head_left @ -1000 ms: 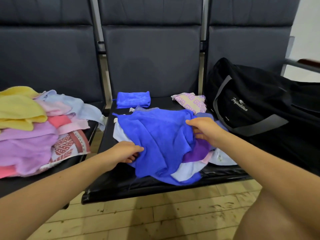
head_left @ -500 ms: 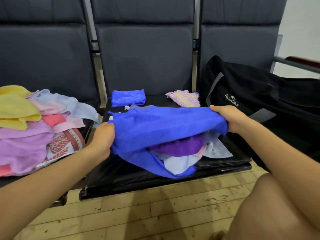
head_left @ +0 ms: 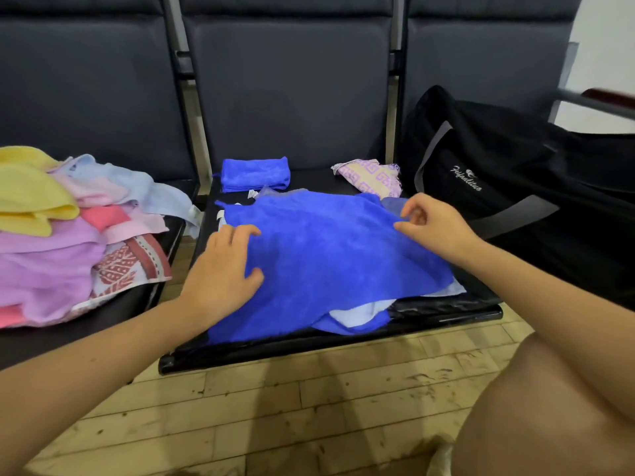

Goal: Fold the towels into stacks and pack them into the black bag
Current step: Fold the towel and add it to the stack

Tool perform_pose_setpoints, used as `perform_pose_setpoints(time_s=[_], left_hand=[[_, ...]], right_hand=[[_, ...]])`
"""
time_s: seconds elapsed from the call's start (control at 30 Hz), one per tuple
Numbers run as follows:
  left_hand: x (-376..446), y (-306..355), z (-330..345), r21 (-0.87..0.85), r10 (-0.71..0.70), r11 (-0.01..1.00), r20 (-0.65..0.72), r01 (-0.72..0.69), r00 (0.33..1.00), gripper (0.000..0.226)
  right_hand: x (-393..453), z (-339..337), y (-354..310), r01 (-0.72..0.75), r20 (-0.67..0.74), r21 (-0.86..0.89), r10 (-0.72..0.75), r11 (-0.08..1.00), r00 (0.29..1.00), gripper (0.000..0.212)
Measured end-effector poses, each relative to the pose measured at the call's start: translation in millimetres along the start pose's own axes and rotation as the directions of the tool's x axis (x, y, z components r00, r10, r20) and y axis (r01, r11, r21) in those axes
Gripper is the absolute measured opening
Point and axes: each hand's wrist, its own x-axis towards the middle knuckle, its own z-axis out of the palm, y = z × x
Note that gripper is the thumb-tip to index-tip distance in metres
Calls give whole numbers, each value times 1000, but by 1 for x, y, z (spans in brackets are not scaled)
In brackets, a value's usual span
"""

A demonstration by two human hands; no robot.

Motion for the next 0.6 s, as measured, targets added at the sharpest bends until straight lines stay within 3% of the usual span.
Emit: perform_pose_setpoints(time_s=[0.07, 0.13, 0.2, 0.3, 0.4, 0.5, 0.6], left_hand=[[-3, 14, -5, -112, 146, 983, 32, -142, 989, 30], [-10, 27, -2, -142, 240, 966, 177, -217, 954, 36], [-16, 34, 8, -94, 301, 954, 300, -286, 905, 46], [-14, 32, 21, -2, 377, 912, 402, -411, 834, 45], [-9, 25, 21, -72, 421, 899, 409, -432, 810, 38], [-5, 23, 19, -183, 447, 895, 363, -408, 818, 18], [3, 23, 16, -302, 338, 923, 333, -240, 880, 5]], right_hand=[[-14, 7, -17, 134, 142, 97, -147, 986, 979, 21], [-30, 18, -28, 223, 373, 112, -249, 968, 894, 19], [-38, 28, -32, 332, 507, 40, -306, 942, 806, 19], [-39, 37, -32, 481, 582, -95, -344, 871, 737, 30], [-38, 41, -33, 554, 614, -178, -348, 813, 708, 32], [-36, 43, -35, 533, 564, -138, -376, 835, 735, 17], [-29, 46, -37, 437, 515, -119, -321, 892, 795, 9]])
